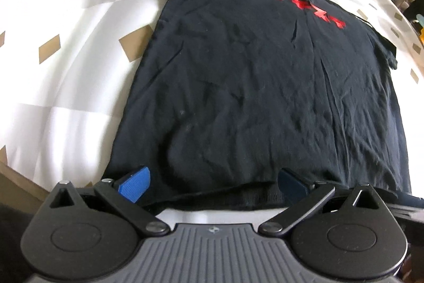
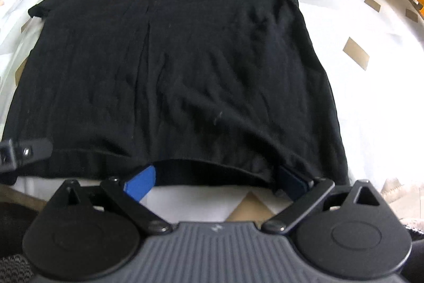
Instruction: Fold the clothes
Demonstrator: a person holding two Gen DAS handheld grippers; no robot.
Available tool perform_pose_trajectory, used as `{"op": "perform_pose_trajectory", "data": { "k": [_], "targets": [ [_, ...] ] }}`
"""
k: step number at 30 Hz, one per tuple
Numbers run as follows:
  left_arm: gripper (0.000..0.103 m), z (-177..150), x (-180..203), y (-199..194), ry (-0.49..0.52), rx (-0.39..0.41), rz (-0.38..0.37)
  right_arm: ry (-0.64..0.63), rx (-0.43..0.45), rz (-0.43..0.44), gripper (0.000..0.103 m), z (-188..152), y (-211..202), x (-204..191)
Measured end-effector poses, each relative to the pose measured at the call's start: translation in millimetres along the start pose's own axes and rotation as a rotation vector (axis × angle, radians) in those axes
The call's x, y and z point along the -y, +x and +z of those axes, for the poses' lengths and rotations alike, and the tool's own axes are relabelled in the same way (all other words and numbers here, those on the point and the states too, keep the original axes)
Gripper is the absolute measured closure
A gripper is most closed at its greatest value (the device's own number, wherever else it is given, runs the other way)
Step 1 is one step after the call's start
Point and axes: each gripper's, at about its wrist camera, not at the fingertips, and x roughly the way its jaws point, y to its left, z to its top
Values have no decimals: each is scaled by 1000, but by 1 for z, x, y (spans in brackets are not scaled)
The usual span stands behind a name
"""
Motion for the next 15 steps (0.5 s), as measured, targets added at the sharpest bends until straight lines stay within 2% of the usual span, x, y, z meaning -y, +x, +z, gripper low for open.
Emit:
{"op": "perform_pose_trajectory", "data": {
  "k": [4,9,12,15],
  "targets": [
    [0,2,5,8,13,3,15,-46,-23,-13,3,-8,-3,-5],
    [0,-2,12,12,73,-1,50,-10,-35,7,5,-5,-5,0],
    [0,-7,17,12,123,-9,69,76,26,63,5,0,-15,11],
    [0,-8,16,12,121,-14,65,139,83,94,5,6,-20,17]
  ]
}}
